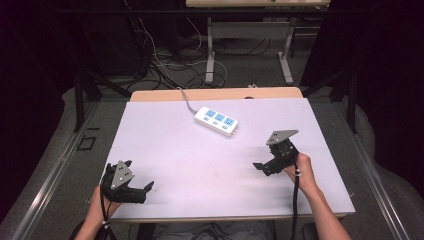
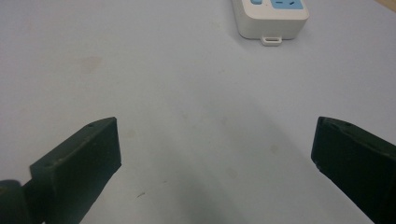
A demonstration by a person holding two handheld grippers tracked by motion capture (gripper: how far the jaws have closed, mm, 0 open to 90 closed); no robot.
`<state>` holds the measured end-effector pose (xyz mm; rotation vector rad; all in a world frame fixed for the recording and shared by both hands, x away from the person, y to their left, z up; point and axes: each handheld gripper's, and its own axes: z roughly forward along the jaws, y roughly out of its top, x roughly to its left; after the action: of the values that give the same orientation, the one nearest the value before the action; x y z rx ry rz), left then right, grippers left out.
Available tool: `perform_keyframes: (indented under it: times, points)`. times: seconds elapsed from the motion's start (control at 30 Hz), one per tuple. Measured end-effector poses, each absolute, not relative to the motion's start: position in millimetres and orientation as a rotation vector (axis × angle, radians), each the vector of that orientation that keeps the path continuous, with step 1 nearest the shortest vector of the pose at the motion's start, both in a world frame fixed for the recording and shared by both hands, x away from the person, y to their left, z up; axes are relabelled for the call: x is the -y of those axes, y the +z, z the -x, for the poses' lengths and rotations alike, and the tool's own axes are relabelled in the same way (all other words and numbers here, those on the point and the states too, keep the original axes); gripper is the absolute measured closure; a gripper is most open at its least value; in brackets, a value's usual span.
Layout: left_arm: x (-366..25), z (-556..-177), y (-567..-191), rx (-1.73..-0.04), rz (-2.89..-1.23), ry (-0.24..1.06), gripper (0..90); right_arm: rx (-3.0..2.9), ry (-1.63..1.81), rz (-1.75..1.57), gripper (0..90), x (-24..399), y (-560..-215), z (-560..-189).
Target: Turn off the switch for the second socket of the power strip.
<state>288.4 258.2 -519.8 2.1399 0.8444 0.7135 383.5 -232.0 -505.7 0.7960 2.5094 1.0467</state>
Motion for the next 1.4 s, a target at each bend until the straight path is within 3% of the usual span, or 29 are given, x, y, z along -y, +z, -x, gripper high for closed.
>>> perform_keyframes:
  times: [1.4]
  points:
    - [-257.8,-289.7,-520.6,-0.830,-2.158,0.725,0.1,-2.536,1.125,-0.765,1.3,197.5,-497.3,-433.0]
